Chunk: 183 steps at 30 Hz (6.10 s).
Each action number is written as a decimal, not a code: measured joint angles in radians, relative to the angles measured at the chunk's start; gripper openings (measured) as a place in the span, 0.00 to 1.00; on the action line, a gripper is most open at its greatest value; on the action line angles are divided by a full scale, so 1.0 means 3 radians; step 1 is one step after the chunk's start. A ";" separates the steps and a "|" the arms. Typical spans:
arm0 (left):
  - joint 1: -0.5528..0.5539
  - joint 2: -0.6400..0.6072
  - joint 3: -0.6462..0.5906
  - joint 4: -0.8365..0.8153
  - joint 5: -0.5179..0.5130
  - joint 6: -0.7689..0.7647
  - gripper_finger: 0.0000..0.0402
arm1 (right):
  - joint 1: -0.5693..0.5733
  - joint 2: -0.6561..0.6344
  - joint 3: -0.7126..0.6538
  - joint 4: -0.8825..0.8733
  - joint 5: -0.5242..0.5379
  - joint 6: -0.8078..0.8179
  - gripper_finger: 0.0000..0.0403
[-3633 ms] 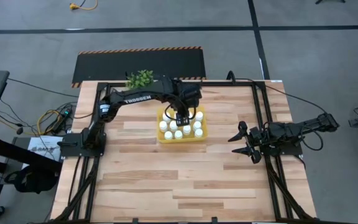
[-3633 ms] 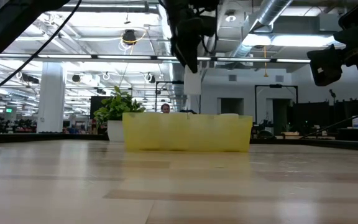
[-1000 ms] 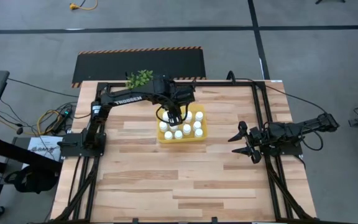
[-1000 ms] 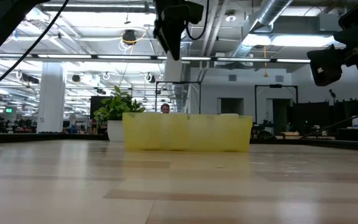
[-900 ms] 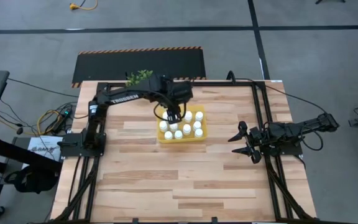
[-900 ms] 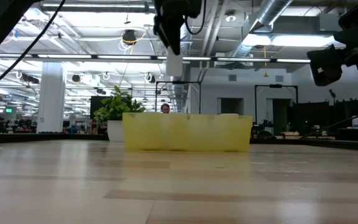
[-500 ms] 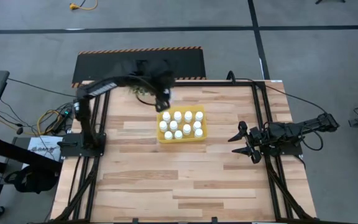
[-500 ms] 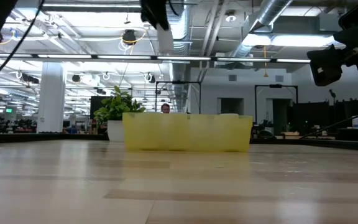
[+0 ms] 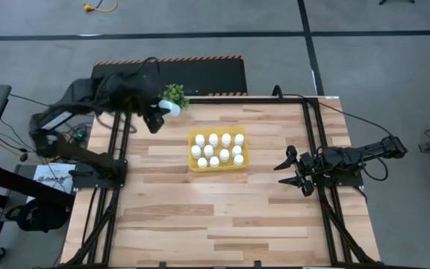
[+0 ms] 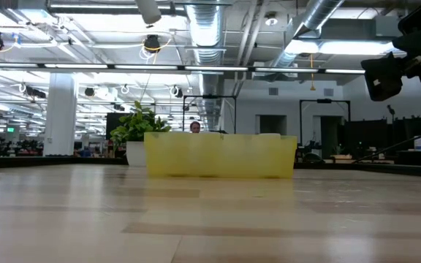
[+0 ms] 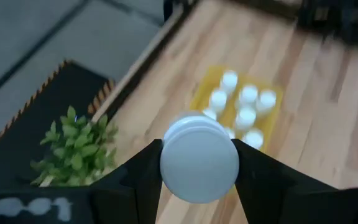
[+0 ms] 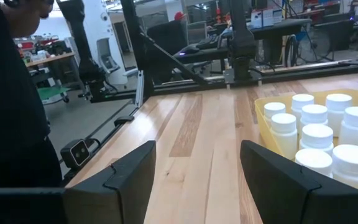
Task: Pick and place pill bottles into a basket
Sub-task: Put the white medicine bottle into the yellow bin
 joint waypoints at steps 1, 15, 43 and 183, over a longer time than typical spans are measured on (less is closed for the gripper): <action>-0.0041 -0.0169 -0.0257 0.0239 -0.0067 -0.0077 0.40 | 0.0000 0.0000 -0.0001 0.0000 0.0000 0.0000 0.56; -0.0010 0.0371 -0.1501 0.2269 0.0449 0.0138 0.40 | 0.0000 0.0000 -0.0001 0.0000 0.0000 0.0000 0.56; -0.0243 0.1900 -0.0393 0.1280 0.0644 0.0580 0.40 | 0.0000 -0.0003 0.0000 0.0001 0.0000 0.0000 0.56; -0.0216 0.2438 -0.0524 0.1583 0.0885 0.0929 0.44 | 0.0000 -0.0001 0.0000 0.0000 0.0000 0.0000 0.56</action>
